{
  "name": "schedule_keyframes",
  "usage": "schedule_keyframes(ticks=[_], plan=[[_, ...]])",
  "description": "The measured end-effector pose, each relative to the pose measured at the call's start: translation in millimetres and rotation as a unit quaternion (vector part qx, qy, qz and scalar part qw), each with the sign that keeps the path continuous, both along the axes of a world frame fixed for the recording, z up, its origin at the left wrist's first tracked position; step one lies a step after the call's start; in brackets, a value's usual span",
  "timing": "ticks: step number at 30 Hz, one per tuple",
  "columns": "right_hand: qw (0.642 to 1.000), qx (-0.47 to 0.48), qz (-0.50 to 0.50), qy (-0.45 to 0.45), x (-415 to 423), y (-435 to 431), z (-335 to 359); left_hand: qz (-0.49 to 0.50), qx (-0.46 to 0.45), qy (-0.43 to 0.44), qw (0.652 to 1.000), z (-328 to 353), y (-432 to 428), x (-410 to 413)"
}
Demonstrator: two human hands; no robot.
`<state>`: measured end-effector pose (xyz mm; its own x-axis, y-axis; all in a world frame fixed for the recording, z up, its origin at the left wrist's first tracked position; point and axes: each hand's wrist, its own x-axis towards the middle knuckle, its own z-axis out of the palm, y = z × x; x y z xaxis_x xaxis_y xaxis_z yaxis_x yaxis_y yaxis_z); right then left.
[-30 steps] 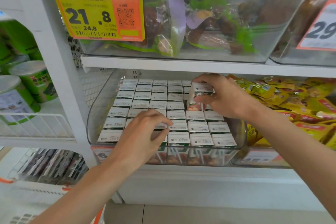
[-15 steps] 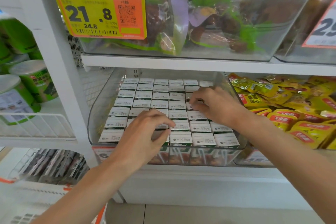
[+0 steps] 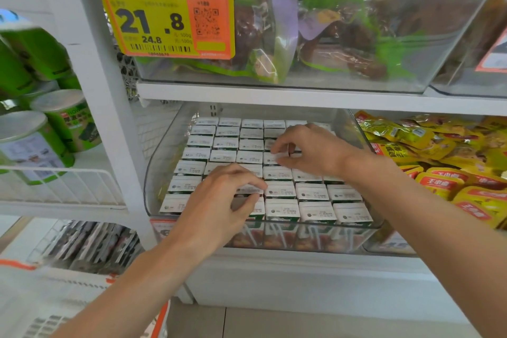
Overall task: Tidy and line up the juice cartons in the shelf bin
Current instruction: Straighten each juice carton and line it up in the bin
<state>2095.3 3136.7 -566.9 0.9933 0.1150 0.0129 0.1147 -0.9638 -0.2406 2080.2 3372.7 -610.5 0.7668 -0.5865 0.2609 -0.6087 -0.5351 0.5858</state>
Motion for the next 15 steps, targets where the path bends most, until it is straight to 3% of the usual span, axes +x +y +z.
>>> schedule_keyframes(ticks=[15], plan=[[0.994,-0.085,0.041,0.058,22.0,5.4,16.1,0.003,-0.002,0.008,1.0,1.1,1.2,-0.1]])
